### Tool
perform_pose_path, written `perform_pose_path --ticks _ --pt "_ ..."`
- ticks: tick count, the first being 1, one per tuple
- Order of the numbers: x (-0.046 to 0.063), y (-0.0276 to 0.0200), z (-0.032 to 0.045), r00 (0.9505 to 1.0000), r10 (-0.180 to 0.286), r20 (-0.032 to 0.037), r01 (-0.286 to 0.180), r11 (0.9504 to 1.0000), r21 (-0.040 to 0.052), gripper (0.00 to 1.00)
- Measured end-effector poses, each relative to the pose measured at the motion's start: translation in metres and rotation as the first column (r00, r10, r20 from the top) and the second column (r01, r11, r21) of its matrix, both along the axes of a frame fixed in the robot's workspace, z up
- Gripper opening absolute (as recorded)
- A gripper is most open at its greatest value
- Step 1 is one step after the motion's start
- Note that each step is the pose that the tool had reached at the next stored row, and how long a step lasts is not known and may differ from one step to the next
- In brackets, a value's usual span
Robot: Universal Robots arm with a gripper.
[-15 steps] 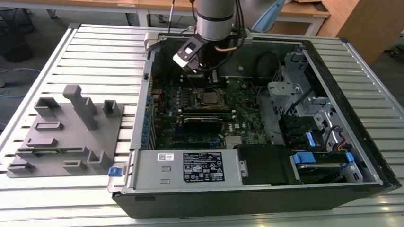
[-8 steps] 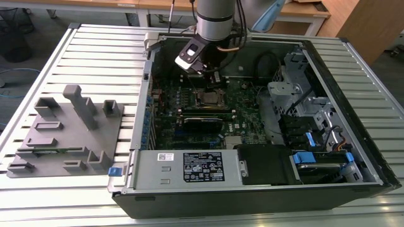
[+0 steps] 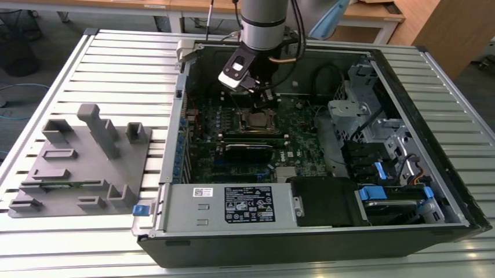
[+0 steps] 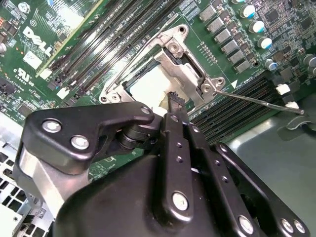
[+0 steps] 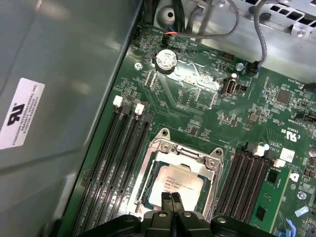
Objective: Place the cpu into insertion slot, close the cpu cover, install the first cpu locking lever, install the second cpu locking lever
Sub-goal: 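Close the cpu cover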
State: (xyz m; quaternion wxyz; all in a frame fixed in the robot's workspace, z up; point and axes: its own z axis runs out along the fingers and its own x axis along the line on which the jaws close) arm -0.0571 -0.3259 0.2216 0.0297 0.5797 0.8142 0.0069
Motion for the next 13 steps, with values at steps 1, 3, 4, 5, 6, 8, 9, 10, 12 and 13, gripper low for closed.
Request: perform_pose_path --ticks 1,3,4,5,6,8,9,10,12,13 --pt "0.0000 0.0000 0.0000 1.0000 0.000 0.0000 0.000 1.0000 0.0000 0.10" --pt "0.0000 0.0000 0.0000 1.0000 0.000 0.0000 0.000 1.0000 -0.0001 0.10" --pt "0.0000 0.0000 0.0000 1.0000 0.000 0.0000 0.000 1.0000 -0.0001 0.10" --pt "0.0000 0.0000 0.0000 1.0000 0.000 0.0000 0.000 1.0000 -0.0002 0.10" --pt "0.0000 0.0000 0.0000 1.0000 0.003 0.0000 -0.003 1.0000 -0.0003 0.10" --pt "-0.0001 -0.0001 0.0000 0.9995 0.030 -0.0001 -0.030 0.9995 -0.0003 0.10" --pt "0.0000 -0.0001 0.0000 0.9988 0.048 0.0000 -0.048 0.9988 -0.0003 0.10" --pt "0.0000 0.0000 -0.0001 0.9978 0.067 0.0000 -0.067 0.9978 -0.0002 0.10" --pt "0.0000 0.0000 -0.0003 0.9947 0.102 0.0000 -0.102 0.9947 -0.0002 0.10" --pt "0.0000 0.0000 -0.0004 0.9927 0.120 0.0000 -0.120 0.9927 -0.0002 0.10"
